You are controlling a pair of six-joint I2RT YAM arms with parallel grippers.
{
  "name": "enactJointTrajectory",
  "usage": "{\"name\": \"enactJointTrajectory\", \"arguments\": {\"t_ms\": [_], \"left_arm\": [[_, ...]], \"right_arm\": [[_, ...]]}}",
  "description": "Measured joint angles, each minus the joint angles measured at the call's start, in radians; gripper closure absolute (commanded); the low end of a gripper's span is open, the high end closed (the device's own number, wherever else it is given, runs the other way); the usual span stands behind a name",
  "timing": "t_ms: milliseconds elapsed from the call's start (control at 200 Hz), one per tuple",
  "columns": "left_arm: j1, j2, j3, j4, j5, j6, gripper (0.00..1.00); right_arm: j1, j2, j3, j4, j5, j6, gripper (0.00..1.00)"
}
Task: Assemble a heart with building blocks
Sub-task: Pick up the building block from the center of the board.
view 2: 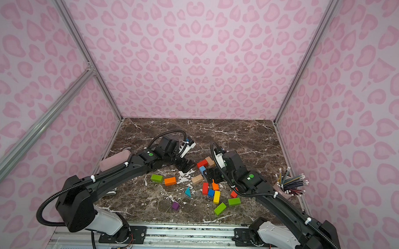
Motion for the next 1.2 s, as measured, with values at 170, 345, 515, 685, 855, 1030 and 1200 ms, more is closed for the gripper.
{"name": "enactJointTrajectory", "arguments": {"t_ms": [170,345,515,685,855,1030,1200], "left_arm": [[-0.065,0.089,0.017,-0.013,-0.06,0.015,0.2],[-0.122,0.197,0.061,-0.015,-0.113,0.015,0.36],[-0.156,0.286,0.098,-0.021,-0.155,0.014,0.45],[-0.161,0.33,0.101,-0.037,-0.187,0.01,0.48],[-0.163,0.356,0.106,-0.031,-0.198,0.003,0.52],[-0.166,0.361,0.109,-0.018,-0.19,0.004,0.49],[-0.17,0.355,0.097,-0.031,-0.162,0.008,0.42]], "right_arm": [[0.0,-0.121,-0.013,-0.079,-0.027,0.012,0.01],[0.0,-0.205,-0.003,-0.195,-0.045,0.011,0.01],[0.0,-0.293,0.007,-0.251,-0.047,0.011,0.01],[0.0,-0.326,-0.008,-0.276,-0.043,0.012,0.01],[0.0,-0.334,-0.019,-0.288,-0.04,0.02,0.01],[-0.001,-0.333,-0.027,-0.29,-0.036,0.031,0.01],[-0.001,-0.328,-0.033,-0.29,-0.018,0.034,0.01]]}}
